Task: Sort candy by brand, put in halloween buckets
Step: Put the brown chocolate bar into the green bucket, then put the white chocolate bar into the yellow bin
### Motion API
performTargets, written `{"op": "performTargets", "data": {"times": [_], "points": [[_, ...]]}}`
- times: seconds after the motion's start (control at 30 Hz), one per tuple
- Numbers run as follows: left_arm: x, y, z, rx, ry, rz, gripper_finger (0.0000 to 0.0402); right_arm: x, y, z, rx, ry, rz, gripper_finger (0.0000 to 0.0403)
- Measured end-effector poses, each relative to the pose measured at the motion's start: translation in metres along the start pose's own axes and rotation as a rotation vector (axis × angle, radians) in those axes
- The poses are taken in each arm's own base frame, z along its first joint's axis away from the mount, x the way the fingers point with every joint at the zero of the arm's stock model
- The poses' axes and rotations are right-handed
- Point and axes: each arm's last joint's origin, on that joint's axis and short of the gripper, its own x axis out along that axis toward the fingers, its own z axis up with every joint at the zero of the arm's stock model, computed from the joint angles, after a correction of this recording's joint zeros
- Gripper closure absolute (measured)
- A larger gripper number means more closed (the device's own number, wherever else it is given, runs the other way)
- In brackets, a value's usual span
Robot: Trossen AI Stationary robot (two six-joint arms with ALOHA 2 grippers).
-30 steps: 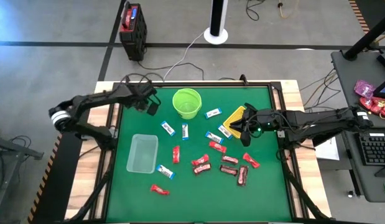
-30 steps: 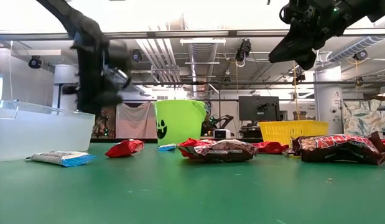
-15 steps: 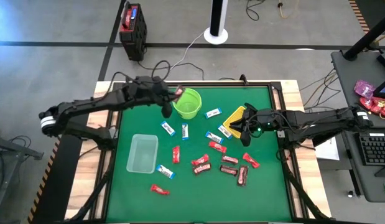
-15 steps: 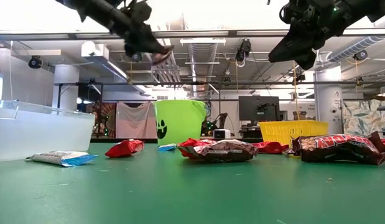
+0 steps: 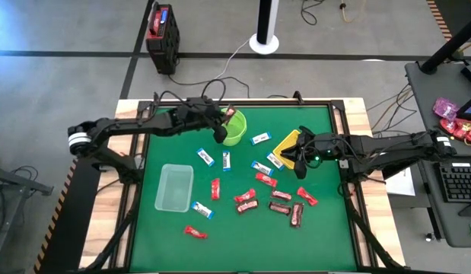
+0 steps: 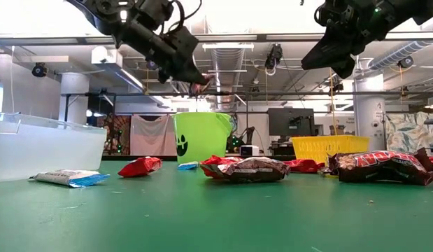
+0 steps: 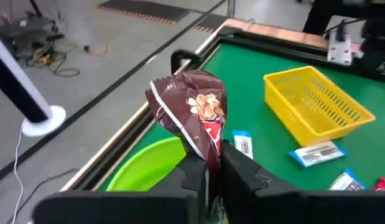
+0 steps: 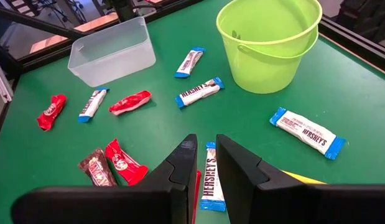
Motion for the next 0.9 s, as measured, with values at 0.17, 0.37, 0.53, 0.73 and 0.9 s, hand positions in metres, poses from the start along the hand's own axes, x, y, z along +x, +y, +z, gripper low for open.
{"op": "performTargets", "data": {"times": [0.17,0.37,0.53,0.73,0.9], "points": [[0.001,0.000,-0.001,-0.004,0.025,0.003,0.0317,0.000,0.000,0.000,0.001,0.000,0.000,0.0351],[-0.002,0.001,0.001,-0.005,0.017,0.003,0.0255,0.000,0.000,0.000,0.003,0.000,0.000,0.0351],[-0.003,0.000,0.001,-0.004,0.020,0.002,0.0232,0.000,0.000,0.000,0.019,0.000,0.000,0.0351],[-0.022,-0.014,0.009,0.014,-0.012,-0.069,0.0230,0.000,0.000,0.000,0.048,0.001,0.002,0.0351],[-0.051,-0.041,0.008,0.059,-0.046,-0.168,0.0232,-0.002,0.004,0.010,0.068,-0.017,0.013,0.0351]]}}
